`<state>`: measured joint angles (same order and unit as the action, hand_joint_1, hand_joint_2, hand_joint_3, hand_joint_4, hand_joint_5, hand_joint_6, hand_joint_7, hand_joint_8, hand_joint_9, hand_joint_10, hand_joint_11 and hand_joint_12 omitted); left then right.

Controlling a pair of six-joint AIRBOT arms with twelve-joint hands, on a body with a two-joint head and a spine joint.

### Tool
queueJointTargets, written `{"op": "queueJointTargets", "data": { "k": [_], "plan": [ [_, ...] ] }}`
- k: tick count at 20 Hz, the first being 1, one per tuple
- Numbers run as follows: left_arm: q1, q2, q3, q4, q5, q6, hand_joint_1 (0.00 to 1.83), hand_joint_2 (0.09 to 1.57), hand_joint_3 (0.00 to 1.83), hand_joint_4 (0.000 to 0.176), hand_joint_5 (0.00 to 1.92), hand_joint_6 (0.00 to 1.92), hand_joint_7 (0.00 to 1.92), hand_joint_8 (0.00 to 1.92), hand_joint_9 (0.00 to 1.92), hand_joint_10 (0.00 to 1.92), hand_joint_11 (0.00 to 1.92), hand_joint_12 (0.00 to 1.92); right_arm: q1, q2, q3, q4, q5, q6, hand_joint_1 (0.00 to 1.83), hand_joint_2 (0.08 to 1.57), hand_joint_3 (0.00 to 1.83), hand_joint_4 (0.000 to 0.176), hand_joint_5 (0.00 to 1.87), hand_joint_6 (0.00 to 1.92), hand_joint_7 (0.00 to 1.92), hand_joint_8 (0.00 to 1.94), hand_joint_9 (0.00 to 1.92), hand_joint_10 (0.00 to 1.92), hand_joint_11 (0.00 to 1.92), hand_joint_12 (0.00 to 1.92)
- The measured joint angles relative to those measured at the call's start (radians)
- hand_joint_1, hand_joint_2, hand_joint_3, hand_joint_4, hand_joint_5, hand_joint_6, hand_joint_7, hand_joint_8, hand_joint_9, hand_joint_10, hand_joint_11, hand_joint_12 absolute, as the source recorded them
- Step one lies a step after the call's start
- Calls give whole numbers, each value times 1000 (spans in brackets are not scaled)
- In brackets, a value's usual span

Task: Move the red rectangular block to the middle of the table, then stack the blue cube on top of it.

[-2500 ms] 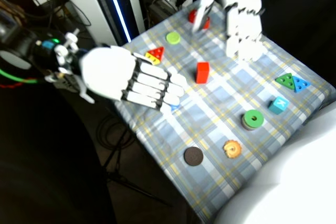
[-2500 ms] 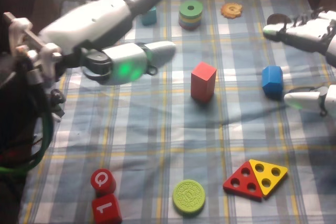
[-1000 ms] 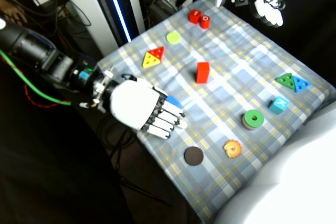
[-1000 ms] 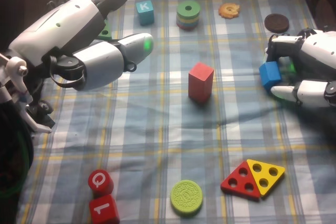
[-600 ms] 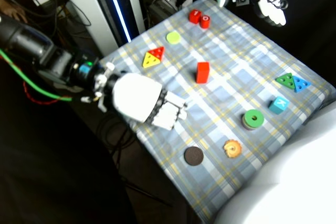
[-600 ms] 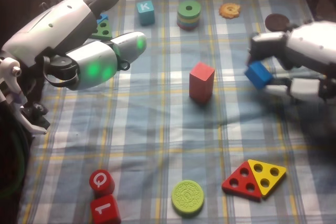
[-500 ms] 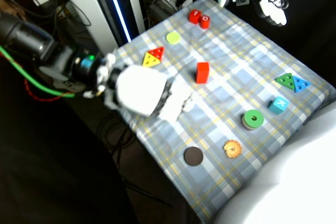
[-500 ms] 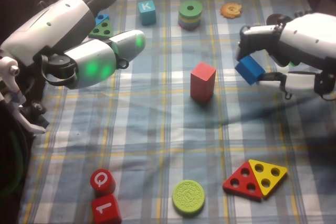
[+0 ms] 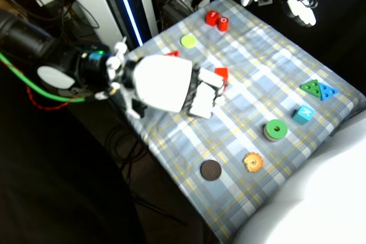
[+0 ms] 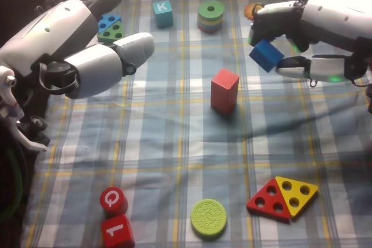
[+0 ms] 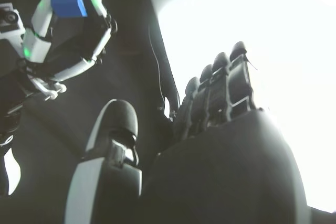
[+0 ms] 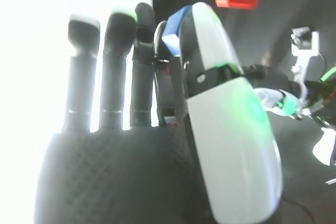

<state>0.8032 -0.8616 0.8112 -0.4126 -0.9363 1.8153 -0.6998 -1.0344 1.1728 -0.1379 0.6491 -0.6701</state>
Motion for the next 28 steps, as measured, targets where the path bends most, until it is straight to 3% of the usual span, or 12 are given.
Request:
{"op": "queueJointTargets", "data": {
  "k": [4, 5, 8, 13, 14, 17, 19, 22, 25, 26, 27, 28],
  "plan": [
    [0, 0, 0, -2, 0, 0, 408, 1438, 0, 10, 0, 0, 0, 0, 0, 0, 0, 0, 24, -3, -1, -27, 3, 7, 1020, 1323, 6, 0, 620, 1542, 868, 1889, 1127, 1918, 1216, 1921],
    [0, 0, 0, -7, -1, 0, 416, 1440, 0, 8, 0, 0, 0, 0, 0, 0, 0, 0, 29, -10, -1, -45, 1, 13, 1126, 1325, 15, 0, 577, 1449, 688, 1745, 843, 1885, 908, 1921],
    [5, 0, 0, -10, -6, 0, 413, 1432, 0, 8, 0, 0, 0, 0, 0, 0, 0, 0, 42, -27, -1, -77, 2, 21, 1096, 1336, 8, 0, 596, 1483, 629, 1736, 617, 1897, 584, 1921],
    [5, 0, 0, -14, -8, 0, 510, 1461, 8, 20, 0, 0, 0, 0, 0, 0, 0, 0, 49, -41, 2, -105, 2, 41, 1087, 1353, 3, 0, 581, 1501, 579, 1774, 514, 1793, 545, 1921],
    [5, 0, 0, -16, -9, 0, 533, 1481, 12, 17, 0, 0, 0, 0, 0, 0, 0, 0, 49, -47, 5, -122, 2, 51, 1068, 1374, 6, 0, 608, 1630, 465, 1721, 341, 1696, 321, 1921],
    [6, 0, 0, -19, -15, 0, 563, 1524, 18, 44, 0, 0, 0, 0, 0, 0, 0, 0, 57, -66, 10, -148, 0, 71, 1053, 1441, 16, 0, 286, 1782, 598, 1851, 782, 1827, 822, 1921],
    [8, 0, 0, -22, -23, 0, 618, 1529, 10, 36, 0, 0, 0, 0, 0, 0, 0, 0, 61, -73, 10, -157, -2, 72, 1029, 1440, 1, 0, 332, 1761, 569, 1842, 520, 1851, 546, 1921],
    [11, 0, 0, -26, -24, 0, 679, 1521, 2, 22, 8, 2, 0, 0, 0, 0, 0, 0, 63, -76, 11, -161, -4, 71, 1007, 1500, 2, 0, 188, 1849, 531, 1935, 485, 1868, 585, 1921],
    [11, 0, 0, -26, -25, 0, 736, 1512, 0, 27, 7, 2, 0, 0, 0, 0, 0, 0, 67, -80, 12, -163, -8, 72, 1239, 1352, 0, 0, 5, 979, 552, 1691, 601, 1840, 678, 1921],
    [11, 0, 0, -26, -26, 0, 693, 1518, 1, 36, 1, 0, 0, 0, 0, 0, 0, 0, 67, -82, 12, -166, -10, 72, 1247, 1340, 0, 0, 120, 974, 572, 1668, 602, 1851, 664, 1921],
    [11, 0, 0, -26, -25, 0, 650, 1524, 4, 39, 0, 0, 0, 0, 0, 0, 0, 0, 67, -84, 12, -166, -14, 72, 1143, 1378, 4, 0, 319, 1458, 634, 1761, 644, 1886, 736, 1921],
    [11, 0, 0, -26, -26, 0, 641, 1525, 4, 28, 0, 0, 0, 0, 0, 0, 0, 0, 67, -85, 12, -166, -16, 72, 1092, 1398, 5, 0, 366, 1608, 614, 1800, 562, 1847, 664, 1921]
  ]
}}
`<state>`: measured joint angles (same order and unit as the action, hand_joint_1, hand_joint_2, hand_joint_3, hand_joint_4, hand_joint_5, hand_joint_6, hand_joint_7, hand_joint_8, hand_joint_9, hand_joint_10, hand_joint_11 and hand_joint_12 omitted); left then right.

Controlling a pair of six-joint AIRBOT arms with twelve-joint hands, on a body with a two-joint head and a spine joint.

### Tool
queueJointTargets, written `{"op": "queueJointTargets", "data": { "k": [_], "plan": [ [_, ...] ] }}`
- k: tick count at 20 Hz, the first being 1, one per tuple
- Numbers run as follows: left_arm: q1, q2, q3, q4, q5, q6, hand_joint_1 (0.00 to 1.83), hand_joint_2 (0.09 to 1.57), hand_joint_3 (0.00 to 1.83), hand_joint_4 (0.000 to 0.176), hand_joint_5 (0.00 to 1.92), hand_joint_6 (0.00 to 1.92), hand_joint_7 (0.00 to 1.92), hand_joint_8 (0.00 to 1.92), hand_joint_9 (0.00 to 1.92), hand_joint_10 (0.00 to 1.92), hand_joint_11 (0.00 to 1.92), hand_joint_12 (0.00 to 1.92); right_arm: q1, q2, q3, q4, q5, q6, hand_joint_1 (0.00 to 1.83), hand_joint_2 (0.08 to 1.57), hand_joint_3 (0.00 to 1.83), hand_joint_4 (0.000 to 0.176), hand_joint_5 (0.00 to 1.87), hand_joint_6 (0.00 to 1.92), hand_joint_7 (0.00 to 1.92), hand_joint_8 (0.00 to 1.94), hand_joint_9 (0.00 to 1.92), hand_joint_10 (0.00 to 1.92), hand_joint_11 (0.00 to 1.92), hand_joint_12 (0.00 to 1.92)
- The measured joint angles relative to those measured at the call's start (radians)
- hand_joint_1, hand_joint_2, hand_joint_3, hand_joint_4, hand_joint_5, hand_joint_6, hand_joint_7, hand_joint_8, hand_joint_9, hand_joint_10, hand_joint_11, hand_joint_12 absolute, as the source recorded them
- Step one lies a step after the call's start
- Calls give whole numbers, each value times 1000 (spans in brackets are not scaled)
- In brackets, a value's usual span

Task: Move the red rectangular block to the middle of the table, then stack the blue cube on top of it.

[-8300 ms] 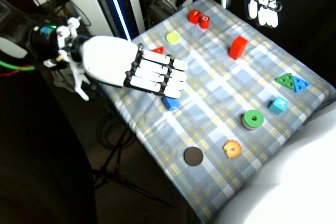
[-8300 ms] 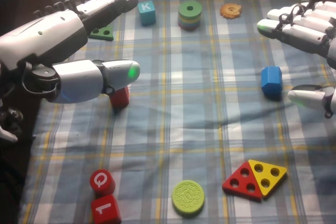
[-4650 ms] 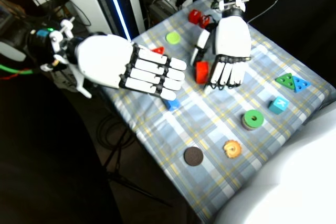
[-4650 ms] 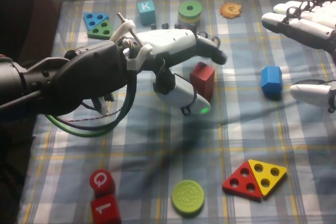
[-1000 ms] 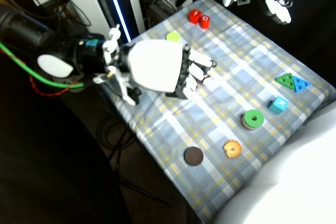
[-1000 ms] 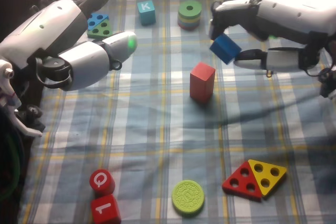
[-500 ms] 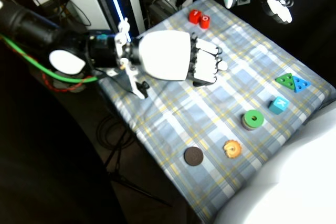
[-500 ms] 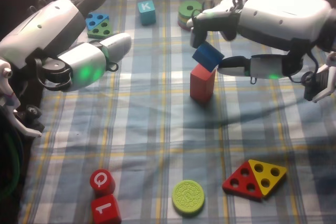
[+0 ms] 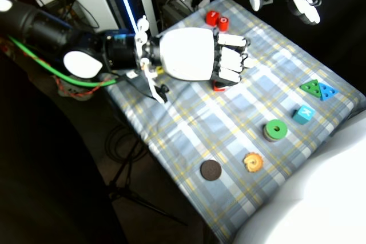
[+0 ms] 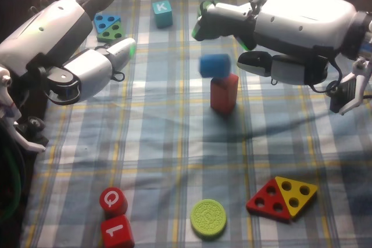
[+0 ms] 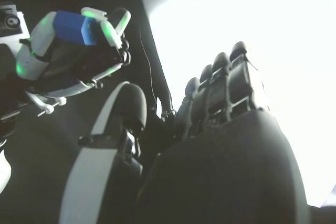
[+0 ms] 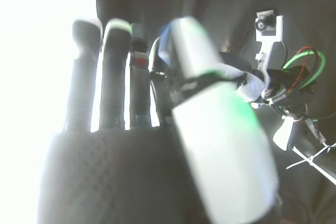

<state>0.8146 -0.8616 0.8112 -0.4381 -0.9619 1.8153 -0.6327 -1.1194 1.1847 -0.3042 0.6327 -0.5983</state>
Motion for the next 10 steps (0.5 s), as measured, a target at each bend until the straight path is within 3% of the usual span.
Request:
{"op": "queueJointTargets", "data": {
  "k": [2, 4, 6, 8, 10],
  "plan": [
    [0, 0, 0, 0, 0, 0, 593, 1530, 5, 37, 0, 0, 0, 0, 0, 0, 0, 0, 0, -1, 2, -1, -12, 0, 1126, 1359, 0, 0, 505, 1479, 643, 1797, 614, 1916, 702, 1921],
    [0, 0, 0, 0, 0, -1, 650, 1521, 0, 24, 0, 0, 0, 0, 0, 0, 0, 0, 0, -1, 4, 0, -19, 0, 1147, 1332, 0, 0, 591, 1385, 643, 1796, 656, 1899, 732, 1921],
    [0, 0, 0, 0, -1, -3, 624, 1523, 0, 28, 0, 0, 0, 0, 0, 0, 0, 0, 0, -2, 5, 0, -25, 0, 1151, 1333, 0, 0, 578, 1368, 649, 1805, 699, 1889, 804, 1921],
    [2, 0, 0, 0, -3, -4, 594, 1528, 3, 33, 0, 0, 0, 0, 0, 0, 0, 0, 0, -5, 5, 1, -26, 0, 1158, 1323, 0, 0, 626, 1295, 633, 1813, 636, 1914, 709, 1921],
    [6, 0, 0, -3, -5, -4, 608, 1526, 1, 30, 0, 0, 0, 0, 0, 0, 0, 0, 0, -5, 5, 1, -26, 0, 1153, 1311, 0, 0, 617, 1347, 680, 1723, 629, 1788, 604, 1921]
  ]
}}
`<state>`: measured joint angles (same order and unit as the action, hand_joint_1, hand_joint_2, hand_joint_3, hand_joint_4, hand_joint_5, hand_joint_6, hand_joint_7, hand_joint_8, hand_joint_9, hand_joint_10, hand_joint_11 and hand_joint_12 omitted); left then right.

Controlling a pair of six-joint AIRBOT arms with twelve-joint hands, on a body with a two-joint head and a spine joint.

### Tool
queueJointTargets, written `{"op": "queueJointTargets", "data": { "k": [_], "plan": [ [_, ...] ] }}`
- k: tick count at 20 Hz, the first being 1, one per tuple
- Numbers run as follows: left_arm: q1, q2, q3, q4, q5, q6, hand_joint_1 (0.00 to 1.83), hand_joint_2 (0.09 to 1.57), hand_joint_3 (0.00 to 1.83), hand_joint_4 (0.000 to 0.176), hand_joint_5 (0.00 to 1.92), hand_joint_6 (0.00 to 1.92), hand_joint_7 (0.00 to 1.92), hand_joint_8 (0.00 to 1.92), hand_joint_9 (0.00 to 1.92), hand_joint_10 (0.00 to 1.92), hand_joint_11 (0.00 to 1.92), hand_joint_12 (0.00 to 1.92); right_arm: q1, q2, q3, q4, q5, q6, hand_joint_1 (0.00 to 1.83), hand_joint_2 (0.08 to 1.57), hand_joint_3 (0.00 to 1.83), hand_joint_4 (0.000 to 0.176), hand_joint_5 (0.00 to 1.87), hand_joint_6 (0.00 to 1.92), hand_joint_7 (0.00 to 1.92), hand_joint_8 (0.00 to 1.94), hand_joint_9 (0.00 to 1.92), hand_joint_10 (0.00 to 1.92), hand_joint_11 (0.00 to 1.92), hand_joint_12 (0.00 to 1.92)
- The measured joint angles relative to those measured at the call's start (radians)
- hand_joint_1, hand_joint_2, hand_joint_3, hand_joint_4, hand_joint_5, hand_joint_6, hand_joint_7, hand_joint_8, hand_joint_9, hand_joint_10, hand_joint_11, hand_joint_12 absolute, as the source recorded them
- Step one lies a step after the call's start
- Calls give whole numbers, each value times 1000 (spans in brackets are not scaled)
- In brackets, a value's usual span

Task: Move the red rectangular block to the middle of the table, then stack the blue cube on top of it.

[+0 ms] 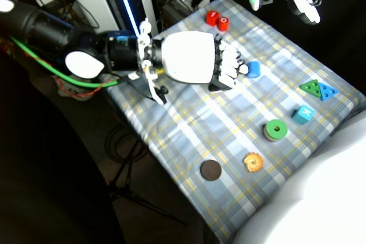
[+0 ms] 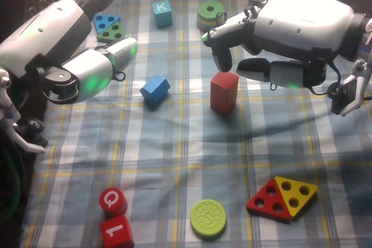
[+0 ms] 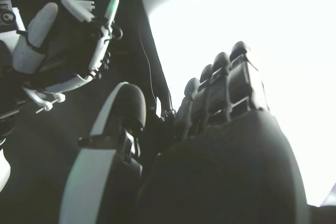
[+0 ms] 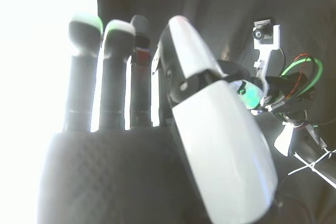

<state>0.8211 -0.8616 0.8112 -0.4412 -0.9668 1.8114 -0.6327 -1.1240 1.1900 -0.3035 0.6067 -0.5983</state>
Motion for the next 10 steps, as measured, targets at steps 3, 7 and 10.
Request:
{"op": "queueJointTargets", "data": {
  "k": [3, 7, 10],
  "plan": [
    [2, 0, 0, -2, -2, 0, 652, 1506, 0, 17, 7, 3, 0, 0, 0, 0, 0, 0, 0, 2, 0, 7, 2, 1, 1077, 1358, 0, 0, 521, 1629, 634, 1659, 598, 1773, 578, 1921],
    [8, 0, 0, -12, -12, -4, 659, 1508, 0, 6, 17, 7, 0, 0, 0, 0, 0, 0, 0, 32, -7, 11, 24, 8, 1124, 1352, 3, 0, 458, 1569, 713, 1683, 861, 1779, 875, 1921],
    [21, 0, 0, -22, -19, -7, 704, 1493, 0, 16, 10, 2, 0, 0, 0, 0, 0, 0, 0, 37, -9, 7, 23, 8, 933, 1338, 0, 0, 579, 1628, 510, 1190, 393, 1200, 87, 1804]
  ]
}}
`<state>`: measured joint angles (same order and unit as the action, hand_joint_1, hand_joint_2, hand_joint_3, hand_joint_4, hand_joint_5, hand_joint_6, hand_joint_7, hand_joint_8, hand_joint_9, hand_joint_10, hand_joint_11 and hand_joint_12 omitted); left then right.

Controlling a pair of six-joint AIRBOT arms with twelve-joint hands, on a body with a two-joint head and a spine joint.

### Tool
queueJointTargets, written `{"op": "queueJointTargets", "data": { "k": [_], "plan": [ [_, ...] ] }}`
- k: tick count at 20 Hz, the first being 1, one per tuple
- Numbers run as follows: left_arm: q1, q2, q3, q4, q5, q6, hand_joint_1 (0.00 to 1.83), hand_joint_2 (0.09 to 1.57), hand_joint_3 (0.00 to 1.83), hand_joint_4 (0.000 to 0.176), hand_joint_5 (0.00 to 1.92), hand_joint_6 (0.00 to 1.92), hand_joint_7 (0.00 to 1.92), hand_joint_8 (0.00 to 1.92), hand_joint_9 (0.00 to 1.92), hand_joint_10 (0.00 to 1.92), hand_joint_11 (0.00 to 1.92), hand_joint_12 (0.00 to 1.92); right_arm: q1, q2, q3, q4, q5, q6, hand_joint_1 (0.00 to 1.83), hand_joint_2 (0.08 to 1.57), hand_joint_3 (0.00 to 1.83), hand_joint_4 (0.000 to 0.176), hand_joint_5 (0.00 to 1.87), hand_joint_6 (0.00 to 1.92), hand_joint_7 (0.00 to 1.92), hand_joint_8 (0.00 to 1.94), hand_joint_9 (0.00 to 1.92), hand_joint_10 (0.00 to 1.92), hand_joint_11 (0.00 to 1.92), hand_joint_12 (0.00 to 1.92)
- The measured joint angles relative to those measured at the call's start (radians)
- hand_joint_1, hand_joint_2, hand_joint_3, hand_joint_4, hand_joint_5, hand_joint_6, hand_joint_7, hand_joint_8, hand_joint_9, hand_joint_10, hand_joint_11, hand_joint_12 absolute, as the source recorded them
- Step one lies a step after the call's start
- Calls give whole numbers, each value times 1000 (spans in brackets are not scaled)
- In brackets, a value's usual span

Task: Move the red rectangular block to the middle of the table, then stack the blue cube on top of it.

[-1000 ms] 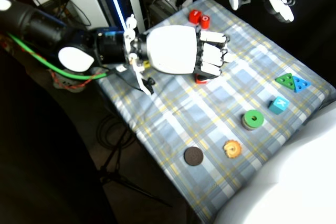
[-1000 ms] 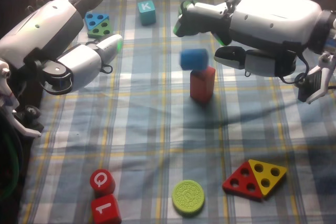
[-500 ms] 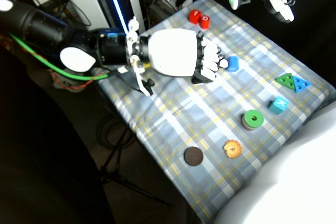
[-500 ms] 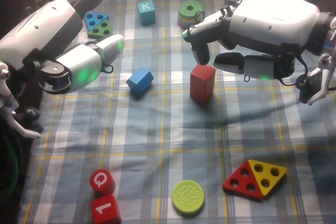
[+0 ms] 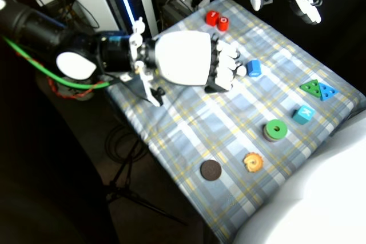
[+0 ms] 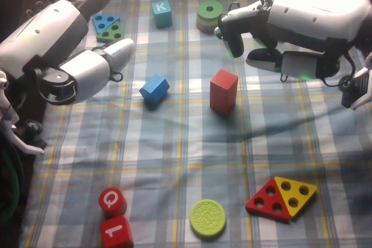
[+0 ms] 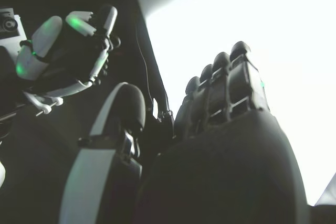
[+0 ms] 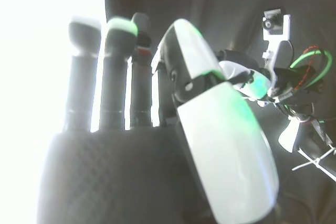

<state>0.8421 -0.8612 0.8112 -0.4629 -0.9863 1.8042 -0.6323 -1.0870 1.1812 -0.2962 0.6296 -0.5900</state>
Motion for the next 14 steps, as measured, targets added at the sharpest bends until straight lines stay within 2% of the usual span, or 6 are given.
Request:
{"op": "queueJointTargets", "data": {
  "k": [2, 4, 5, 8, 11, 14],
  "plan": [
    [13, 10, 0, -13, -14, -1, 627, 1513, 2, 64, 0, 0, 0, 0, 0, 0, 0, 0, 0, 0, 0, -9, 1, 2, 917, 1257, 0, 0, 110, 960, 211, 634, 40, 954, 3, 1605],
    [34, 27, 0, -36, -56, -42, 581, 1511, 2, 85, 0, 0, 0, 0, 0, 0, 0, 0, 21, 0, 0, -47, -14, 12, 864, 1332, 16, 6, 8, 107, 31, 64, 1, 124, 0, 295],
    [42, 33, 0, -47, -79, -55, 560, 1520, 5, 87, 0, 0, 0, 0, 0, 0, 0, 0, 38, 0, 0, -61, -13, 12, 800, 1299, 1, 16, 1, 21, 5, 12, 0, 24, 0, 163],
    [77, 51, -16, -79, -144, -64, 526, 1543, 10, 55, 0, 0, 0, 0, 0, 0, 0, 0, 77, -27, 8, -87, 0, 13, 865, 1109, 3, 15, 112, 3, 133, 5, 212, 46, 0, 1278],
    [108, 66, -42, -95, -220, -68, 586, 1536, 3, 88, 0, 0, 0, 0, 0, 0, 0, 0, 87, -92, 24, -135, -58, 13, 684, 1117, 0, 31, 0, 0, 0, 0, 1, 0, 0, 112],
    [132, 73, -49, -108, -264, -77, 571, 1556, 8, 86, 0, 0, 0, 0, 0, 0, 0, 0, 94, -134, 42, -132, -89, 5, 645, 1113, 0, 55, 51, 1, 88, 6, 89, 7, 0, 507]
  ]
}}
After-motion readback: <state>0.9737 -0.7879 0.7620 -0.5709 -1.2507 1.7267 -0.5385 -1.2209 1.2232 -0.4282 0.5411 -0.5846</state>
